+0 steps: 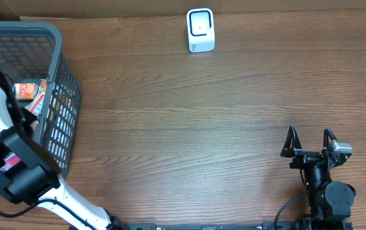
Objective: Scan the item barcode
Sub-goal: 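Grasp the red-purple deodorizer pack with the left gripper inside basket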
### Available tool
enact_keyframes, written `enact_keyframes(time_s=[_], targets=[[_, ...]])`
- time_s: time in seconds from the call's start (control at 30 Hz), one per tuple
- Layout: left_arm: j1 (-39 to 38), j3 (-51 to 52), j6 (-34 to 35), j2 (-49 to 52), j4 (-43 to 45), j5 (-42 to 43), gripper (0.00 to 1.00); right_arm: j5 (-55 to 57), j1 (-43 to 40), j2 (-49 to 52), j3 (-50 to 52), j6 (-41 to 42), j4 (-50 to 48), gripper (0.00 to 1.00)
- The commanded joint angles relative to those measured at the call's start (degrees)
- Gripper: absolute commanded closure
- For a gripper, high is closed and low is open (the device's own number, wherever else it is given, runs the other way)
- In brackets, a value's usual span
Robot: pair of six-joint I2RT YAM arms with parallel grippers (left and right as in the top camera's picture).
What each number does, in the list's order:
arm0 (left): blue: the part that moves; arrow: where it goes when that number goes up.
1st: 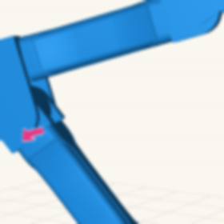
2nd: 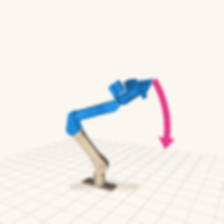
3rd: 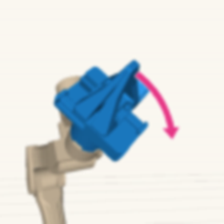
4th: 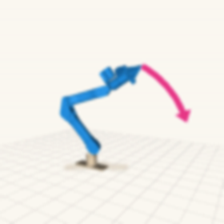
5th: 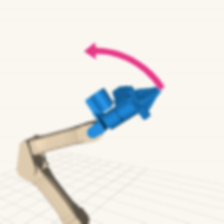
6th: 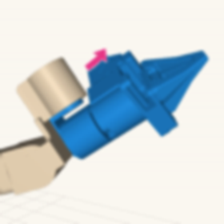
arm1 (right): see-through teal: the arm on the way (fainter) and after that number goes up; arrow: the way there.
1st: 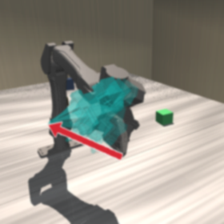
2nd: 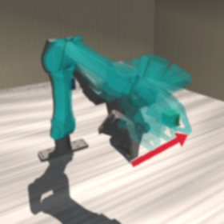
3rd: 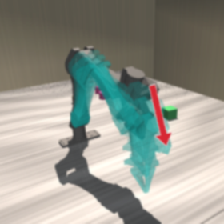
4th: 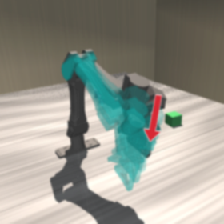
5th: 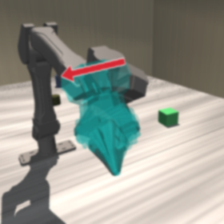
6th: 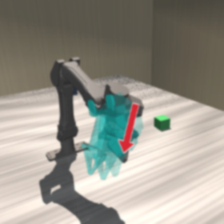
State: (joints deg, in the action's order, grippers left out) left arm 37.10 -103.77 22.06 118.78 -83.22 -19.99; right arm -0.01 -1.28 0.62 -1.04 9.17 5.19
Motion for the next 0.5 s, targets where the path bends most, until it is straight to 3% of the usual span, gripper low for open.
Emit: enact_keyframes(time_s=[0.0,0.23,0.3,0.37,0.47], targets=[[0.0,-14.1,-0.2,-0.8,-5.6,-0.8,0.96,-0.1,0.3,-0.5,0.6,-0.2,-0.3,0.00],[0.0,-25.4,-0.2,-0.8,-10.2,2.9,0.96,-0.1,0.3,-0.5,0.6,-0.2,-0.3,0.00],[0.0,-25.3,-0.2,-0.8,-10.1,3.5,0.86,-0.1,0.3,-0.5,0.6,-0.2,-0.3,0.00],[0.0,-24.3,-0.2,-0.7,-9.6,3.5,0.56,-0.1,0.3,-0.5,0.6,-0.2,-0.3,0.00],[0.0,-22.3,-0.2,-0.7,-8.9,3.5,0.41,-0.1,0.3,-0.5,0.6,-0.2,-0.3,0.00]])
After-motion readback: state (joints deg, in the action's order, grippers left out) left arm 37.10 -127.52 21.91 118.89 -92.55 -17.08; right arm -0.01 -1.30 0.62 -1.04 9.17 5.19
